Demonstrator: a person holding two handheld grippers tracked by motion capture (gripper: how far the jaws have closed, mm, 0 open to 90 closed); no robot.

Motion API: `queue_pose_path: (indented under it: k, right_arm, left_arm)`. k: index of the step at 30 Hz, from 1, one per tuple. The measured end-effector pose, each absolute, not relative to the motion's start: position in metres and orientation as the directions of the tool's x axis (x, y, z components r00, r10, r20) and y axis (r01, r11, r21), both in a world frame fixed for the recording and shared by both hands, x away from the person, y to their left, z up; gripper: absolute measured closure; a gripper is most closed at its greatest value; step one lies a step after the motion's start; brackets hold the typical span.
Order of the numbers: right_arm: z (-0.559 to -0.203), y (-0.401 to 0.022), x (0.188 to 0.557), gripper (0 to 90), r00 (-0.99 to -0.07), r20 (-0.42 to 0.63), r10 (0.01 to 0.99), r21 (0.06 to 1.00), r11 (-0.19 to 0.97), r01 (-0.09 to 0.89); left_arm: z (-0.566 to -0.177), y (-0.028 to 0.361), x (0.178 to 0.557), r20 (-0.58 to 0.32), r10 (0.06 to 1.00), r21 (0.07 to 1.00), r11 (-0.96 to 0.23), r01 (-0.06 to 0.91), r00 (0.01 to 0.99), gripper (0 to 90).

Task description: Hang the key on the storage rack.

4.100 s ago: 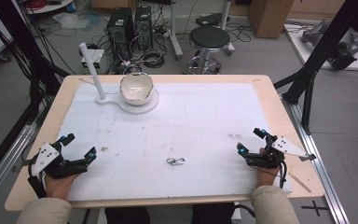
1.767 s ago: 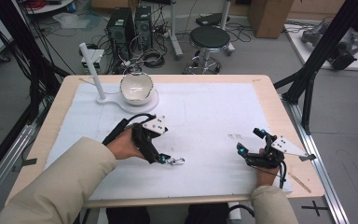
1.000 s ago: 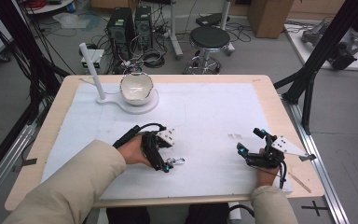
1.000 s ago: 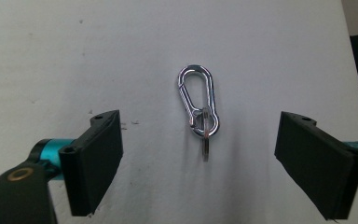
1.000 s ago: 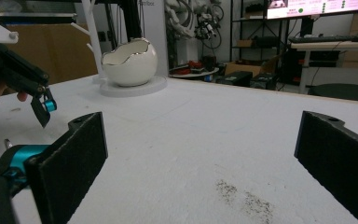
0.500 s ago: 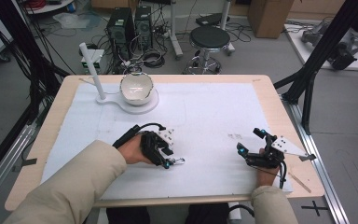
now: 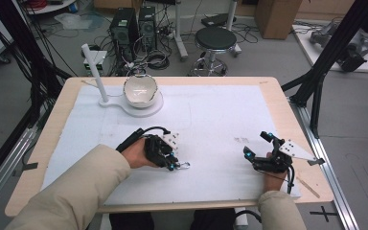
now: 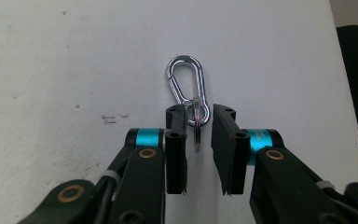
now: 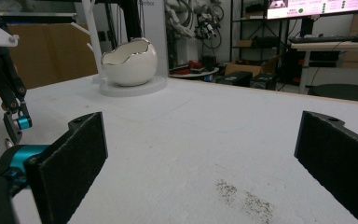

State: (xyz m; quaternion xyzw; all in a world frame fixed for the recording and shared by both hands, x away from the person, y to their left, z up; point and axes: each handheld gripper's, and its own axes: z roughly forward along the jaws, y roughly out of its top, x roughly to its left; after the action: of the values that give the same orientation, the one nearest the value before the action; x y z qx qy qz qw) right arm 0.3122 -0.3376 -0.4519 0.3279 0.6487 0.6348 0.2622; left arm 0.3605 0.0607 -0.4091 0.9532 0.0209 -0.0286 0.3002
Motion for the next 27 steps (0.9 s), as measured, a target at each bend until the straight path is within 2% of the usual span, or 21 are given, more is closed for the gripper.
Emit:
queue_pose_path:
  k: [7,13,20,27]
  right_arm:
    - [-0.452,-0.338,0.312,1.5,-0.649,0.073,0.758,0.996,-0.018,0.092]
    - [-0.452,-0.338,0.312,1.5,-0.646,0.078,0.759,0.995,-0.021,0.097]
    - [-0.452,-0.338,0.312,1.5,-0.646,0.079,0.759,0.995,-0.021,0.097]
    - [-0.452,-0.338,0.312,1.5,-0.647,0.082,0.758,0.995,-0.023,0.1]
  left_arm:
    - [-0.41,0.061,0.361,-0.061,0.018,0.56,-0.827,0.049,0.998,87.2]
    - [-0.41,0.06,0.36,-0.053,0.015,0.558,-0.828,0.042,0.998,88.0]
    - [-0.408,0.062,0.36,-0.076,0.044,0.567,-0.82,0.079,0.996,88.3]
    - [-0.396,0.073,0.364,-0.081,0.087,0.622,-0.774,0.118,0.993,88.3]
